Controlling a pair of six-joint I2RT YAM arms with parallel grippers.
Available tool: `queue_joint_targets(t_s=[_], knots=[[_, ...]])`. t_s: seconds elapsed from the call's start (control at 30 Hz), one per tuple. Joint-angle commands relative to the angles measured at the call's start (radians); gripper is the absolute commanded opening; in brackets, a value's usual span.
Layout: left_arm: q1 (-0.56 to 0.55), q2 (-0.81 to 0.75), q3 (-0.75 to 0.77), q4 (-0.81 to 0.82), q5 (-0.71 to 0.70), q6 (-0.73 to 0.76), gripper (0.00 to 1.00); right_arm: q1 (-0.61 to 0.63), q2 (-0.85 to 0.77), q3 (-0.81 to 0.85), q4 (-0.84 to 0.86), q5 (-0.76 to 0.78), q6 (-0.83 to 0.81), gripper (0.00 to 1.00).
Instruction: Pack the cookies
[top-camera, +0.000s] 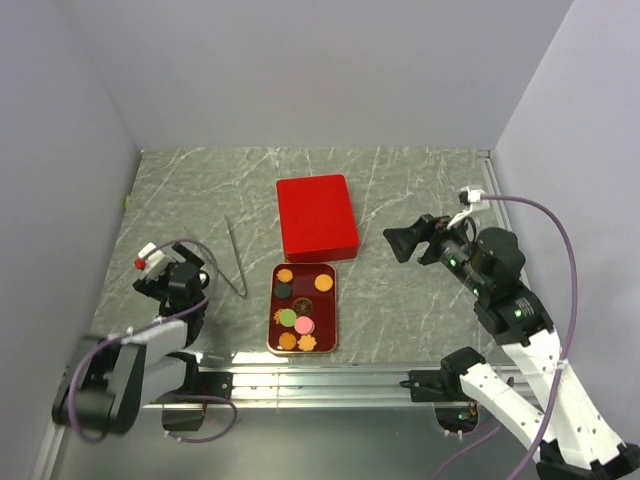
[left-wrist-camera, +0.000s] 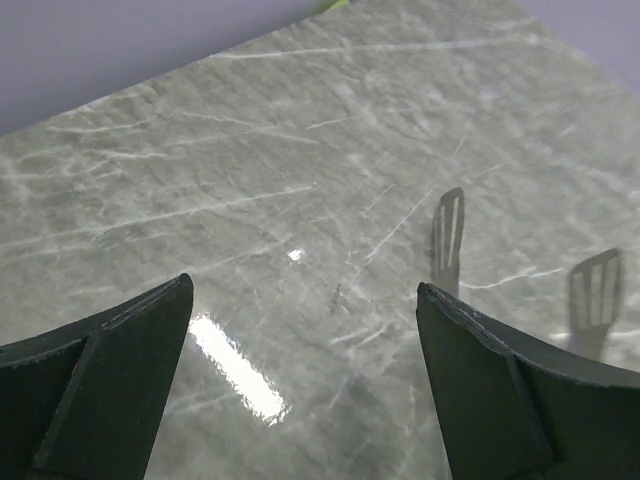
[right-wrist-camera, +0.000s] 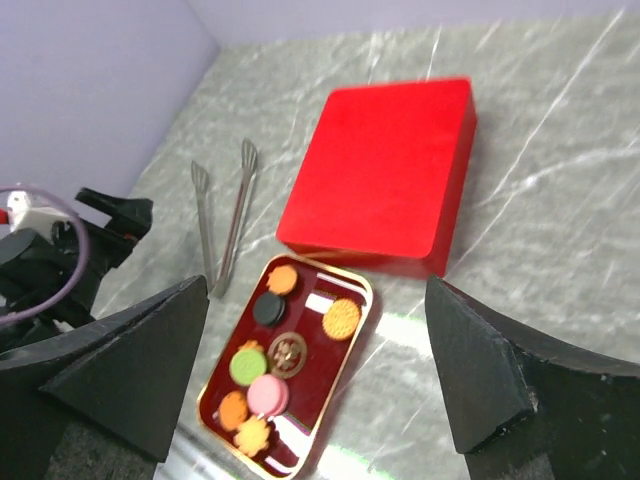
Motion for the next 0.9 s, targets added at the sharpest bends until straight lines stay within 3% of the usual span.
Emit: queue_joint_targets(t_s=[0.0,0.03,0.13,0.23,0.27,0.3,0.37,0.43,0.47,0.5,0.57,0.63,0.87], knots=[[0.015,0.133,0.103,0.284,0.036,0.098,0.99,0.004,-0.062,-0.036,0.145,0.044,-0.067,0.96],[0.019,0.164,0.151,0.19,0.067,0.104,0.99,0.006,-0.065,-0.037,0.152,0.056,-0.073,0.96],[0.029,0.285,0.256,0.186,0.159,0.218,0.99,0.004,-0.047,-0.016,0.131,0.052,-0.102,0.97],[0.04,0.38,0.196,0.46,0.268,0.335,0.99,0.004,0.006,0.006,0.102,0.006,-0.133,0.98],[0.04,0.368,0.235,0.341,0.332,0.332,0.99,0.004,0.036,0.012,0.099,-0.015,-0.151,0.98],[0.052,0.363,0.227,0.362,0.355,0.312,0.99,0.004,0.055,0.019,0.093,-0.032,-0.157,0.98],[0.069,0.348,0.16,0.442,0.45,0.321,0.99,0.004,0.108,0.042,0.08,-0.083,-0.17,0.98],[0.077,0.392,0.097,0.662,0.521,0.369,0.99,0.003,0.148,0.065,0.067,-0.12,-0.168,0.99],[0.08,0.402,0.114,0.665,0.493,0.366,0.99,0.003,0.191,0.075,0.06,-0.175,-0.179,0.99],[0.088,0.38,0.145,0.493,0.506,0.32,0.99,0.004,0.213,0.084,0.054,-0.205,-0.185,0.99],[0.101,0.406,0.122,0.603,0.511,0.334,1.0,0.003,0.274,0.116,0.037,-0.265,-0.203,0.99],[0.101,0.38,0.131,0.529,0.508,0.315,0.99,0.004,0.302,0.139,0.039,-0.321,-0.199,0.99],[0.101,0.383,0.131,0.537,0.508,0.323,0.99,0.001,0.251,0.145,0.14,-0.126,-0.156,1.0]])
